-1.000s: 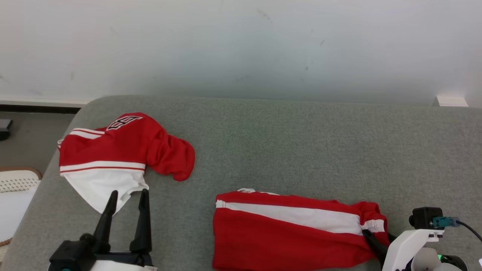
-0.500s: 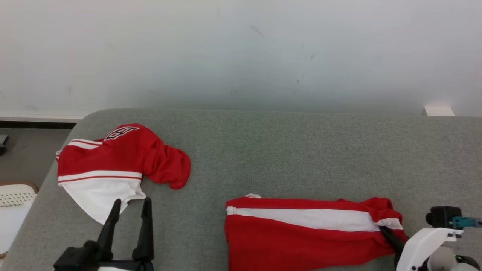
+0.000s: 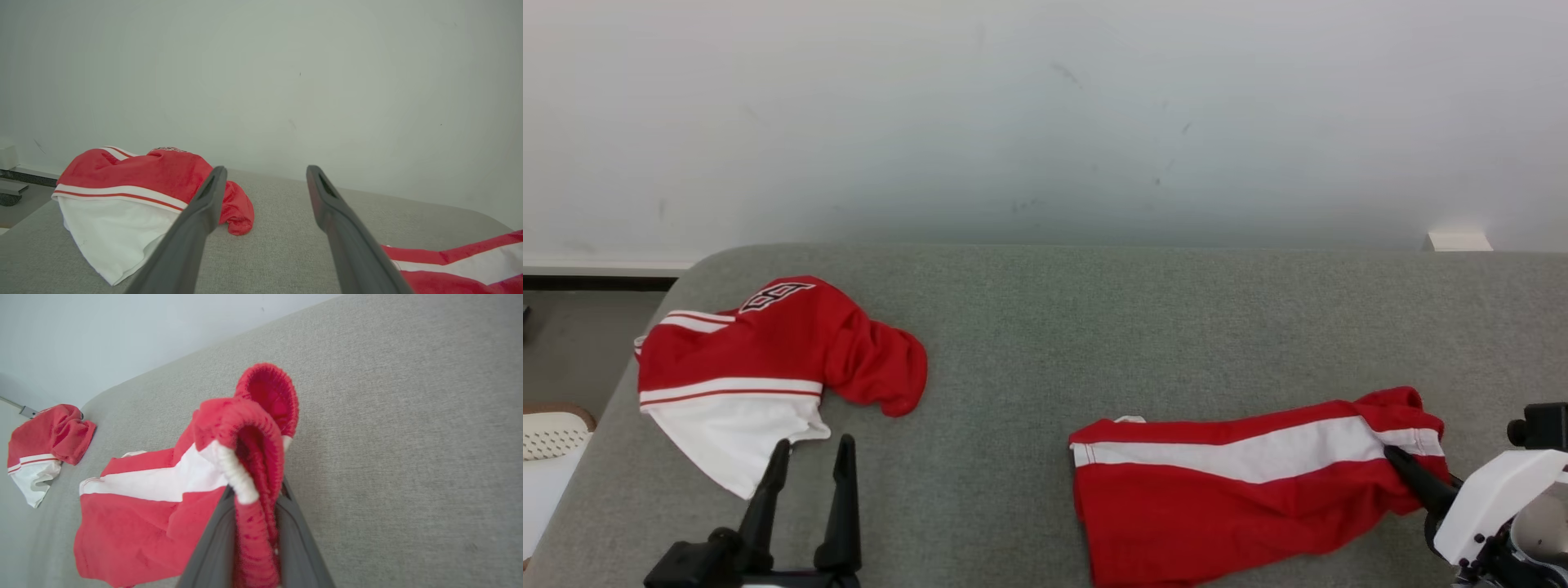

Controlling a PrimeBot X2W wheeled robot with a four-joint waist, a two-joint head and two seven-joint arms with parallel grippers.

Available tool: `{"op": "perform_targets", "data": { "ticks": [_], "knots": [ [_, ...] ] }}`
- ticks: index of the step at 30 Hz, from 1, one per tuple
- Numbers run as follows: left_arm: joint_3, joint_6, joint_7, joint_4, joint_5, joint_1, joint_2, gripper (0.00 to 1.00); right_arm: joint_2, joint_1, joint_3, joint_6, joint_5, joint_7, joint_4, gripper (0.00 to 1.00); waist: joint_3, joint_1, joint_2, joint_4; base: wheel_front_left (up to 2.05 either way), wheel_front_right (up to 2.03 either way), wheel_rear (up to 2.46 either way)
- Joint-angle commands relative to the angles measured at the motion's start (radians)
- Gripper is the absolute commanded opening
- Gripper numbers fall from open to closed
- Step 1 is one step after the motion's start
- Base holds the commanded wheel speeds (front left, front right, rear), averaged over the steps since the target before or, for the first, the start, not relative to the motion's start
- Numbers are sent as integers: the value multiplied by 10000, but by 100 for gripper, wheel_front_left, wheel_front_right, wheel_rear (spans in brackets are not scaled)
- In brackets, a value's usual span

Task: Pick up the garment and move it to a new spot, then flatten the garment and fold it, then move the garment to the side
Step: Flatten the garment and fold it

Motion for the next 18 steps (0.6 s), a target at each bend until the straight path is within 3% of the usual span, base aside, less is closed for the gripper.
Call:
{"op": "perform_targets", "data": {
  "ticks": [1, 10, 18],
  "knots": [
    [-31, -6, -2, -1, -35, 76, 27, 100, 106, 128, -90, -18, 188, 136, -258, 0, -8, 0, 0, 25, 0, 0, 0],
    [-267, 44, -1, 139, -213, -64, 31, 100, 1389, 642, -458, -18, 1355, 1265, -1607, 0, 2, 0, 0, 458, 0, 0, 0],
    [-421, 111, -2, 228, -384, -194, 29, 100, 2860, -44, -309, -18, 650, 1433, -646, 0, 129, 0, 0, 896, 0, 0, 0]
  ]
}}
